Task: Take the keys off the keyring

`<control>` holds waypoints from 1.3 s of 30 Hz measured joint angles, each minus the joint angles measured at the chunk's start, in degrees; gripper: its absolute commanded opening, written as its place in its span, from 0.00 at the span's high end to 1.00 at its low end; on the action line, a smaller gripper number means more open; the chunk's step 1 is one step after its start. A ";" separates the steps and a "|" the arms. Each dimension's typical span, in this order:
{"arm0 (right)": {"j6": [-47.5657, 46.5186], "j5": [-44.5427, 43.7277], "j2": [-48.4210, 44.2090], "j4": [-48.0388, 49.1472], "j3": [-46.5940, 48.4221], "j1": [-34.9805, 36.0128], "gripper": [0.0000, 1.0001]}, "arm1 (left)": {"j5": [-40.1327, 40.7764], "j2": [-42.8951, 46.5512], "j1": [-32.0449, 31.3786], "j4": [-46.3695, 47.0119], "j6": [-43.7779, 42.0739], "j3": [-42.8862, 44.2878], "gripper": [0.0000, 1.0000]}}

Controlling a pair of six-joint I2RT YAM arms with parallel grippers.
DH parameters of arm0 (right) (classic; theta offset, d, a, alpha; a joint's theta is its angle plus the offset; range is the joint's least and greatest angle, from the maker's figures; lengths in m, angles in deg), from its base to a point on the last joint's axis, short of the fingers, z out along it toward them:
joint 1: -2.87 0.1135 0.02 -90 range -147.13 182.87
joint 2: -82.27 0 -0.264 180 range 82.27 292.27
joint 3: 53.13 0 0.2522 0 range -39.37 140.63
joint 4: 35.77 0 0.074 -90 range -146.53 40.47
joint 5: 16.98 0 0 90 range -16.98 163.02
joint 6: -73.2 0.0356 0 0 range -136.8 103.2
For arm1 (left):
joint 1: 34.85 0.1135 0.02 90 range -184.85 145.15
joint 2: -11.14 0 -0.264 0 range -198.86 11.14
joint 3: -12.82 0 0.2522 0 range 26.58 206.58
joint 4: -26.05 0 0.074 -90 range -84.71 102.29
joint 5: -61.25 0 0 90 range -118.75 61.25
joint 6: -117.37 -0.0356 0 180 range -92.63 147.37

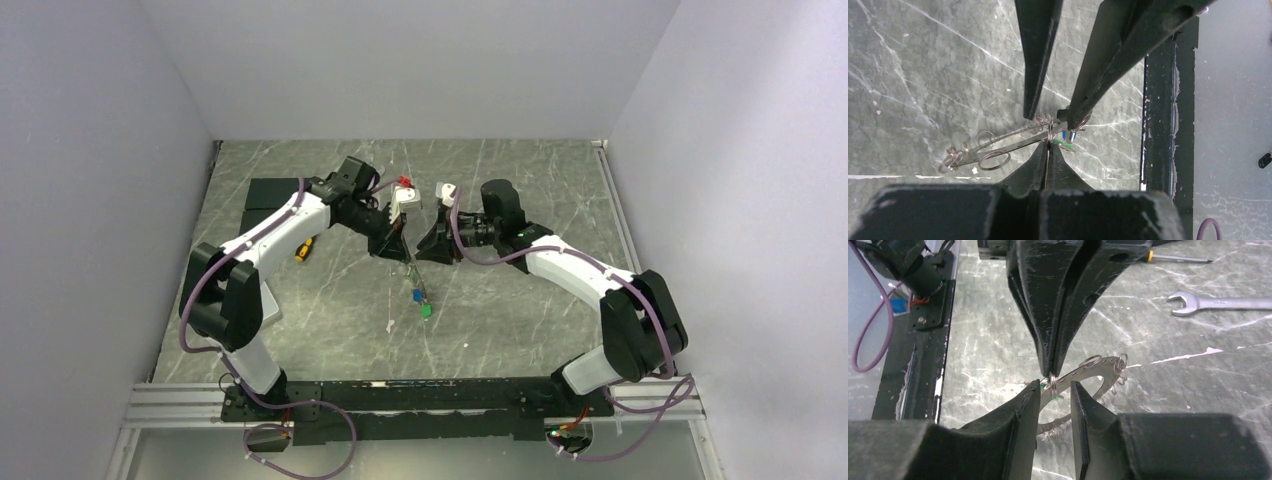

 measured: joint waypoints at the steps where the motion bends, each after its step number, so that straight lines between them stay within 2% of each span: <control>1: -1.16 -0.31 0.00 -1.31 0.33 0.37 0.68 | 0.17 0.00 -0.04 -0.35 -0.09 0.11 1.00; 13: -8.48 -2.64 0.11 -10.03 2.95 2.43 0.70 | 0.28 0.00 -0.17 -1.57 -0.74 0.74 1.00; 23: -11.69 -3.50 0.70 -13.22 4.90 2.91 0.77 | 0.04 0.00 -0.22 -1.70 -0.81 0.74 1.00; 26: -12.52 -4.13 0.81 -14.05 5.40 2.99 0.71 | -0.07 0.00 -0.11 -1.75 -0.90 0.74 1.00; 32: -12.20 -4.31 0.85 -13.62 5.53 3.02 0.74 | -0.50 0.00 0.00 -1.68 -0.68 0.72 1.00; 39: -10.60 -3.08 0.85 -12.31 5.49 1.60 0.66 | -2.71 -0.02 0.72 -1.20 -0.39 0.72 1.00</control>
